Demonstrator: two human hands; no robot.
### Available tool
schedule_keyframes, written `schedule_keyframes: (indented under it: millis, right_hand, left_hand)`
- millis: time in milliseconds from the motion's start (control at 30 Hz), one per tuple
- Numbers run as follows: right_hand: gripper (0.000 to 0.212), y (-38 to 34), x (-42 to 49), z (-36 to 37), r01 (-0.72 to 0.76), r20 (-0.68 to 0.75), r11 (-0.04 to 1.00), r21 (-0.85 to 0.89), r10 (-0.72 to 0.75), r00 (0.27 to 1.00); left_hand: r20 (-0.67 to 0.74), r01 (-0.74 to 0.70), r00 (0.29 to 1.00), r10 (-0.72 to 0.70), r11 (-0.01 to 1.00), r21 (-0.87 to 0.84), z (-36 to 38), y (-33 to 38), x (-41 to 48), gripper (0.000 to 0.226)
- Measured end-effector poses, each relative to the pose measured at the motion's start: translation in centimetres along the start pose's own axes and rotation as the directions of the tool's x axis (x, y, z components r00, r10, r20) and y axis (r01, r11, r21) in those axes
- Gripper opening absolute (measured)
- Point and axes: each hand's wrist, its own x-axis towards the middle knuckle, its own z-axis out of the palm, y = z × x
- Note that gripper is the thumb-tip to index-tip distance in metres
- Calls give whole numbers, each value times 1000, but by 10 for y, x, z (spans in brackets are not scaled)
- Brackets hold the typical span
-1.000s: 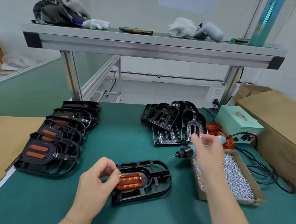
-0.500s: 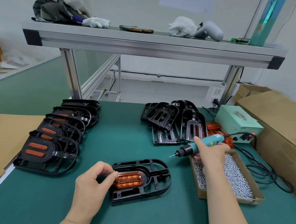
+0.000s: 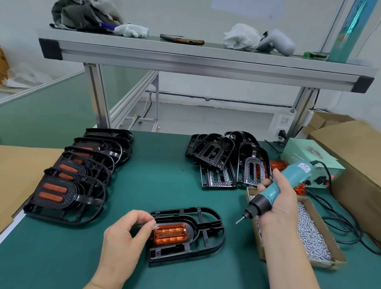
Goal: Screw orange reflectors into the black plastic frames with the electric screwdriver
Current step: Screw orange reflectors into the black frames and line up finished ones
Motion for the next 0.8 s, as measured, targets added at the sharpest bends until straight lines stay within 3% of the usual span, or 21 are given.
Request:
schedule_keyframes:
  millis: [133, 267, 467, 600, 800]
  right_hand:
    - [27, 3, -26, 10, -54, 233, 998, 31, 45, 971]
    - [20, 15, -52, 26, -95, 330, 995, -8, 92, 939]
    - [41, 40, -74, 60, -12, 258, 1000, 28, 4, 966]
    - [21, 62, -75, 71, 37, 163, 999, 8, -37, 986]
    - [20, 81, -72, 85, 107, 25, 993, -50, -106, 994]
  left_hand:
    - [17, 4, 1000, -4, 1000, -15, 1, -1, 0, 34]
    - [32, 2, 999, 0, 999, -37, 1, -5, 2, 29]
    - [145, 132, 984, -101, 967, -218, -4, -11, 4, 14]
    - [179, 224, 969, -170, 909, -352, -9, -11, 8, 10]
    - [196, 251, 963, -185, 877, -410, -10, -8, 7, 11]
